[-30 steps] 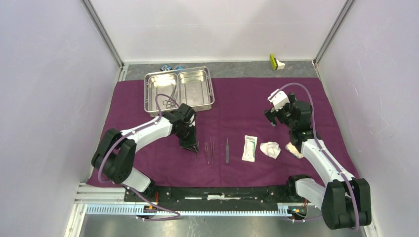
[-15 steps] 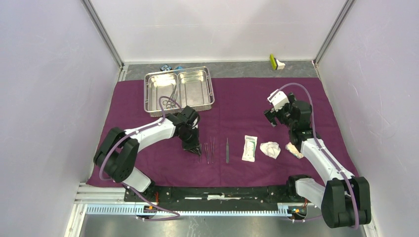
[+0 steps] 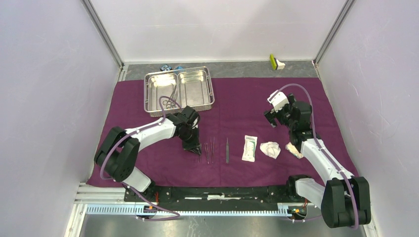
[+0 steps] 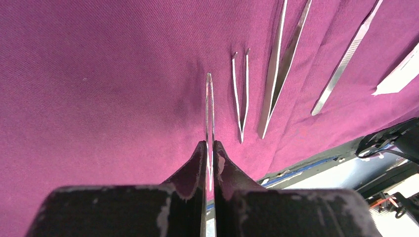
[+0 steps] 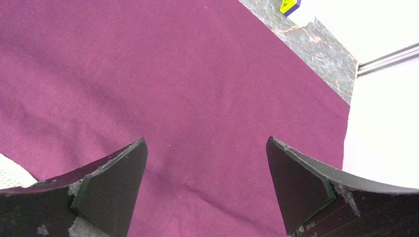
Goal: Open and lay out the surgical kit
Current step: Place the medical item in the surgical kit.
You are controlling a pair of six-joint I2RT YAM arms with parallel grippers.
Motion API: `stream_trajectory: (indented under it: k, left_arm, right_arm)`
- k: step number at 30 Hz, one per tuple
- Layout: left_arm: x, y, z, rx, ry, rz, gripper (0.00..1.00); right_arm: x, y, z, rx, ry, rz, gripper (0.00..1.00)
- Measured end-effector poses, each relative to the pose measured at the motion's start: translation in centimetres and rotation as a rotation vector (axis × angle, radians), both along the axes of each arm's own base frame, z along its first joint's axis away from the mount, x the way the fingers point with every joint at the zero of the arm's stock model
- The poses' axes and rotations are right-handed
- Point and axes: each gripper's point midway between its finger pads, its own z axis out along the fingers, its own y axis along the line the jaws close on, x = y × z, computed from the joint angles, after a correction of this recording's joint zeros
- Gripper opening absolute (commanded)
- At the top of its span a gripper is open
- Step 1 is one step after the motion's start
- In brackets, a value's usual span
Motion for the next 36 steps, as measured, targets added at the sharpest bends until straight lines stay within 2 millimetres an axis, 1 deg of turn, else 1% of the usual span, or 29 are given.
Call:
stream_trajectory:
  k: [10, 21, 31, 36]
  left_arm:
    - [0.5, -0.3, 0.0, -0.011, -0.020, 0.001, 0.02]
    - [0.4, -0.4, -1.1, 0.003, 0.001, -0.004, 0.03]
    - [0.4, -0.4, -1.2, 0.004, 0.004, -0.004, 0.11]
    - [0.4, -0.5, -1.3, 0.002, 0.003, -0.004, 0.13]
  right_arm:
    - [0.0, 0.1, 0.0, 0.002, 0.000, 0.003, 0.98]
    - [0.0, 0.3, 0.0, 0.007, 0.001, 0.016, 0.98]
    - [-0.1, 0.4, 0.0, 0.010, 0.001, 0.023, 0.98]
    - [-0.1, 0.4, 0.0, 0.010, 0.001, 0.023, 0.98]
